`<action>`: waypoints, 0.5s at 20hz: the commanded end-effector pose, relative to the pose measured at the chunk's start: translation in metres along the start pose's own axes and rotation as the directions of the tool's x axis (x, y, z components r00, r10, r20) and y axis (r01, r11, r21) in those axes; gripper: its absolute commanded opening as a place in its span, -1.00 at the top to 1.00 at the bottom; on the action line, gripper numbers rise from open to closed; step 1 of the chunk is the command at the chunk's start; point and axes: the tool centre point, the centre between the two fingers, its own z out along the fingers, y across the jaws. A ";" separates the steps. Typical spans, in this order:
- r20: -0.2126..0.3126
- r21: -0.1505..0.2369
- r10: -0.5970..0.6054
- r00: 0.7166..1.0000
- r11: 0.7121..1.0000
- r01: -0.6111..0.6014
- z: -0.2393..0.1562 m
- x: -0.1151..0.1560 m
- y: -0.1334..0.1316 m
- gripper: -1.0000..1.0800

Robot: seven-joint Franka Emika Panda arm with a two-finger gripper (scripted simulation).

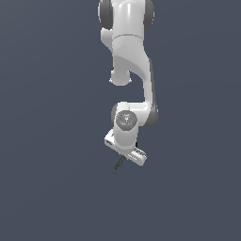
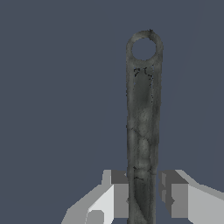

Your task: Pick up the object and move it to a goal position.

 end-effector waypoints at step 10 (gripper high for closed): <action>-0.001 0.001 0.000 1.000 1.000 0.000 -0.095 0.000 -0.007 1.00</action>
